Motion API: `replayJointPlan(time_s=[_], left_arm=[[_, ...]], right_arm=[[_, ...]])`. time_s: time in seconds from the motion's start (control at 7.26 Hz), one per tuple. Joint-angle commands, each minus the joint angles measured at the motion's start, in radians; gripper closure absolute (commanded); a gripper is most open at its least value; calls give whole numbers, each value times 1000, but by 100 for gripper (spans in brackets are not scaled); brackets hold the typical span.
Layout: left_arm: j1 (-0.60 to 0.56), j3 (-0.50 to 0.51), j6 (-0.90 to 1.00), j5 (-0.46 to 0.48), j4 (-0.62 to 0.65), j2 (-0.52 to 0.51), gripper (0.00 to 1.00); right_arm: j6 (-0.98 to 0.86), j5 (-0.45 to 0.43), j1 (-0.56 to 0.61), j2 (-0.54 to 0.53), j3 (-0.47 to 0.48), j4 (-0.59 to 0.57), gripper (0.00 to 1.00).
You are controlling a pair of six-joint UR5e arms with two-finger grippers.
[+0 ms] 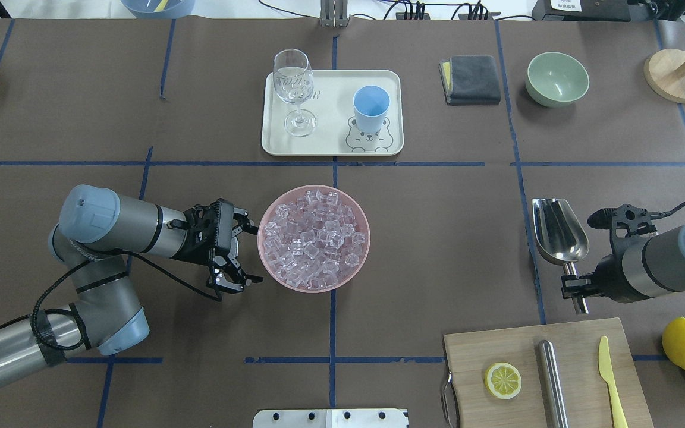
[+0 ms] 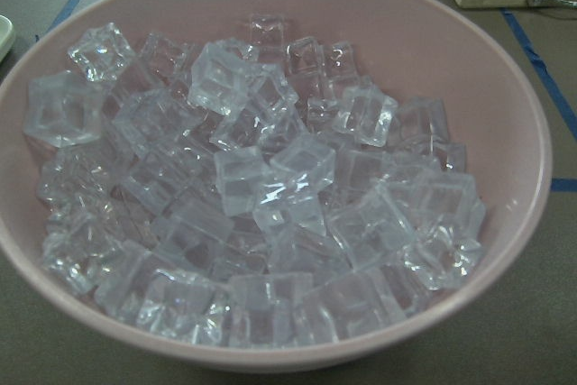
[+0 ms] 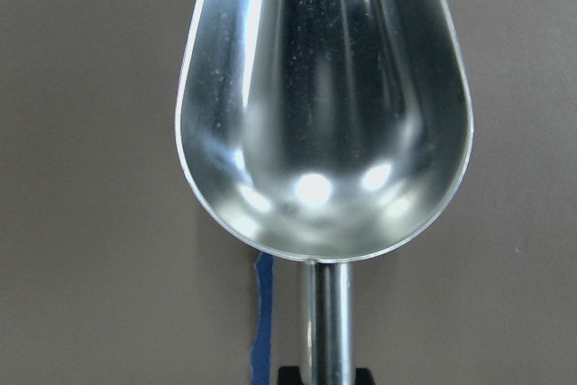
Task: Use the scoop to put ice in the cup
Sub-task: 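Lift the scoop with the right gripper and carry it toward the bowl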
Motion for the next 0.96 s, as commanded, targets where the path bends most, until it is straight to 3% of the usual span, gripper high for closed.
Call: replayJointPlan(time_s=[0.0,0.55,0.83], left_arm=[[0,0,0,0,0,1,0],[0,0,-57,5,0,-16,0],[0,0,-57,5,0,-15,0]], right_arm=[[-308,-33,9,1,34,-3,100],[-471,-40,-1,9,75,-3,100],[-663,-38,2,16,97,-5,100]])
